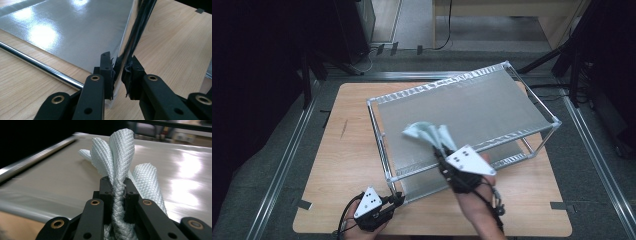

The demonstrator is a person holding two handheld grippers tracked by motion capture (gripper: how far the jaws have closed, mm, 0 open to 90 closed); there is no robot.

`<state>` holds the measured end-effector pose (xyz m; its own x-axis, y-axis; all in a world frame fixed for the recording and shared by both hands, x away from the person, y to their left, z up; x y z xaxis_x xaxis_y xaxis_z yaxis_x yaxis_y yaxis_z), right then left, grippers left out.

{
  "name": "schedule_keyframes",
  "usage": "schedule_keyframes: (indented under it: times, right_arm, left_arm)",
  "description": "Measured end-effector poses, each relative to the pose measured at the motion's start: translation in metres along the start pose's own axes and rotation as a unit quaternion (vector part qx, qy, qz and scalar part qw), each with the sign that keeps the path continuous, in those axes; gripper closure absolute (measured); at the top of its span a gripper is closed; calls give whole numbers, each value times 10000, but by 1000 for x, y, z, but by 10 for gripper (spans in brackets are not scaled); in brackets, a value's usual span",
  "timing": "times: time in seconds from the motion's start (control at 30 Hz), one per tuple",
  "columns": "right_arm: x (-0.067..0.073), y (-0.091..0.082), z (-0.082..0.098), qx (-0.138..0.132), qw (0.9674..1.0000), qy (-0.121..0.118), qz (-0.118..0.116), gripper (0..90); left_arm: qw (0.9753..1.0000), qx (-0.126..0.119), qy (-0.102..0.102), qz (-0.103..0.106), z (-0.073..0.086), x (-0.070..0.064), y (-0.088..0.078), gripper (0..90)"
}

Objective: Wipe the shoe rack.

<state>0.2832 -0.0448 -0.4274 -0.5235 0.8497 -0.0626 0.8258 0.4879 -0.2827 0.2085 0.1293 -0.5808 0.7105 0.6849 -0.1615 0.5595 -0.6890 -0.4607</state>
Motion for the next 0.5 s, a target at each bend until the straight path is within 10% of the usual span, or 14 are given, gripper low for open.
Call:
schedule_keyframes:
  times: [0.33, 0.5]
  right_arm:
    - [-158, -43, 16, -7, 9871, 672, 1456, 817]
    - [-202, -65, 20, -12, 9771, 861, 1945, 817]
  left_arm:
    - [9997, -29, -144, -195, 1, 13, -7, 789]
    - [9996, -65, -151, -225, 1, 15, -7, 790]
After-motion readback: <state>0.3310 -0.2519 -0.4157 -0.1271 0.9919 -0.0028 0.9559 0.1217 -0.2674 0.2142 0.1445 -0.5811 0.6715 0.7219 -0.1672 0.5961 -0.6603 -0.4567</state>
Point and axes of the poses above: each handheld gripper's, and its own axes: y roughly forward along the jaws, z roughly out of its underside, x roughly to its left, the point moved 8 cm from there along y, roughly forward along the jaws, and after that the axes turned 4 degrees about z, right-handed, at the moved point
